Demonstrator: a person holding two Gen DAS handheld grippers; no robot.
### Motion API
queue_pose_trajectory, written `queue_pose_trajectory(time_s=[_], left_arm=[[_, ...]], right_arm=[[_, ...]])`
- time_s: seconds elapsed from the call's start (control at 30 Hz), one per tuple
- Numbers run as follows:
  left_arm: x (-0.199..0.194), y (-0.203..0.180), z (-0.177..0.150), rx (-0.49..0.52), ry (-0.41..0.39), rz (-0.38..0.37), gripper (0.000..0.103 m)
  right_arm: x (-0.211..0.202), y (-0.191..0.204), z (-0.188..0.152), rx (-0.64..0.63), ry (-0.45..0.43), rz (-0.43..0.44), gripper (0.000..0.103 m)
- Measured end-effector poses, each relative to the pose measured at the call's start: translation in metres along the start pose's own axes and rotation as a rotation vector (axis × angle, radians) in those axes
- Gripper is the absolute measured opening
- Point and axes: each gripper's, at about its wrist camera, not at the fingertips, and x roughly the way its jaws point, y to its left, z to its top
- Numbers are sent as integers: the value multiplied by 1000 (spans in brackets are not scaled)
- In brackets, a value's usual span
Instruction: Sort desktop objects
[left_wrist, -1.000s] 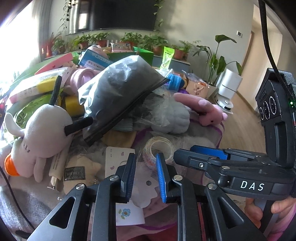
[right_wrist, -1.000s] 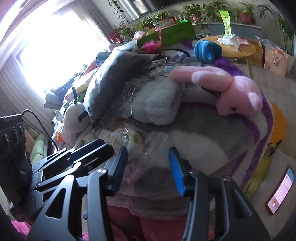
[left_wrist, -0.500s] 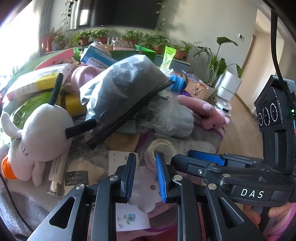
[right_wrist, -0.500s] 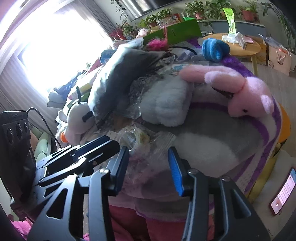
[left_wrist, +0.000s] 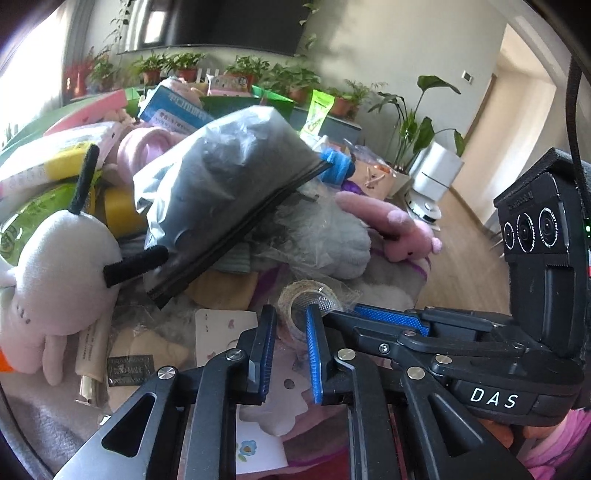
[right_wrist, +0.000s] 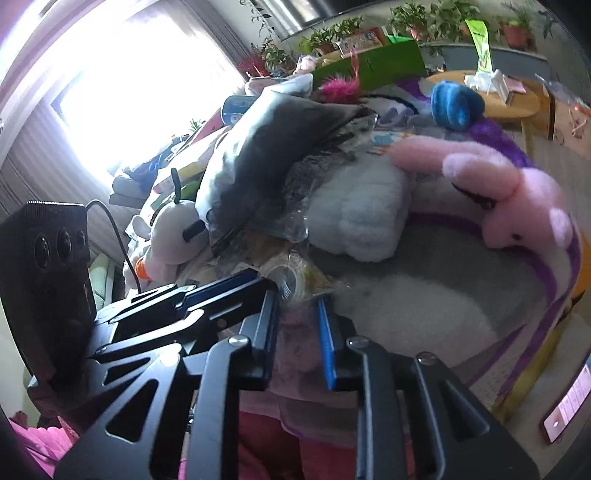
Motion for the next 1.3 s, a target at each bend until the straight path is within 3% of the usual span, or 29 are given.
queue_pose_trajectory(time_s=[0.7,1.3], left_arm=[[-55,-28,16,70,-149,21,14],[-79,-28,75,113,-266,69,14]], right_arm=[[-54,32,17,-156,-134,3,22],[-79,59,67,-286,-257,14,22]])
